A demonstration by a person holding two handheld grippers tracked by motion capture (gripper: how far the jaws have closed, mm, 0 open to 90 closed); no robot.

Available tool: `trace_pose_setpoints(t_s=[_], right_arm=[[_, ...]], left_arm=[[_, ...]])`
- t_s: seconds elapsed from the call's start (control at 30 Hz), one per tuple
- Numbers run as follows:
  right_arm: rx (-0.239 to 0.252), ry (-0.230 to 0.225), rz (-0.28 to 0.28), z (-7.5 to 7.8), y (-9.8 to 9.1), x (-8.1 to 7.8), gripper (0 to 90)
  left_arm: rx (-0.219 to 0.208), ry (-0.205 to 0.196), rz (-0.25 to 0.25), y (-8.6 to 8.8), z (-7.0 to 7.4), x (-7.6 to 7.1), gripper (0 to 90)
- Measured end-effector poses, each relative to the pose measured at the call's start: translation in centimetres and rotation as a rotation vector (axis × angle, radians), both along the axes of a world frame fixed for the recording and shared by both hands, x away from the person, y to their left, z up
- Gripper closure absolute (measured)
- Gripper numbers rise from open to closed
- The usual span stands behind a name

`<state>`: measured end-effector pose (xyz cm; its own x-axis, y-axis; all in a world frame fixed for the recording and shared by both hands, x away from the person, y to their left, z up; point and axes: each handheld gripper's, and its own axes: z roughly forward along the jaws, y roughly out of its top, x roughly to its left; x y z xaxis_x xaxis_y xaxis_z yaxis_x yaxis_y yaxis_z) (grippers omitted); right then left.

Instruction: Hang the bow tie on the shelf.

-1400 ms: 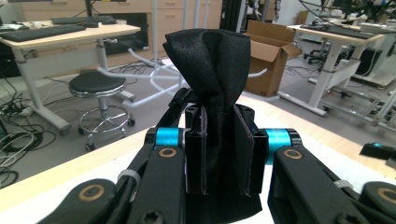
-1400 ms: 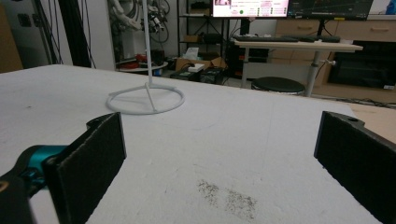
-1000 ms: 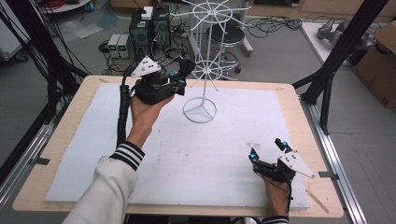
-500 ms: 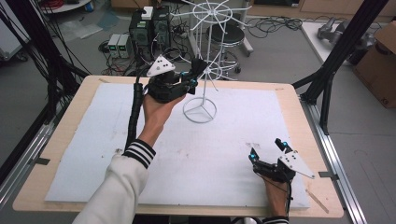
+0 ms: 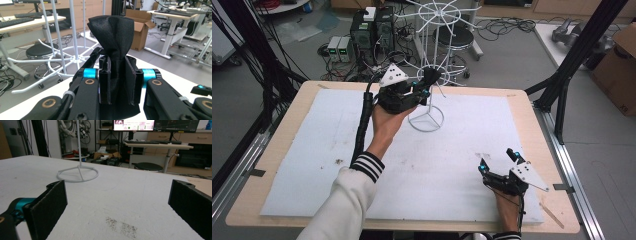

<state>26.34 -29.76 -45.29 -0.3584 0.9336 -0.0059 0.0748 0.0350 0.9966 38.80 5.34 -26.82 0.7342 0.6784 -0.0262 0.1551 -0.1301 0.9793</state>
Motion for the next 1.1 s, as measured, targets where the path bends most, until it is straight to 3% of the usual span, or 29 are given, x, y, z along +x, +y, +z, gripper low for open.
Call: trace_pose_setpoints(t_s=[0.23,0.47,1.0,1.1], right_arm=[[-0.004,-0.001,0.002,0.0,0.0,0.1,1.1],[-0.006,0.000,0.002,0.0,0.0,0.0,1.1],[-0.005,0.000,-0.001,0.0,0.0,0.0,1.1],[-0.007,0.000,-0.001,0.0,0.1,0.0,1.1]], left_arm=[[0.034,-0.013,-0.005,-0.6,-0.4,-0.3,75.5],[0.046,0.014,0.001,-0.7,-1.8,-0.2,75.5],[0.096,0.019,-0.015,-1.1,-3.5,-0.6,75.5],[0.126,0.020,-0.018,-1.0,-3.7,-0.6,75.5]])
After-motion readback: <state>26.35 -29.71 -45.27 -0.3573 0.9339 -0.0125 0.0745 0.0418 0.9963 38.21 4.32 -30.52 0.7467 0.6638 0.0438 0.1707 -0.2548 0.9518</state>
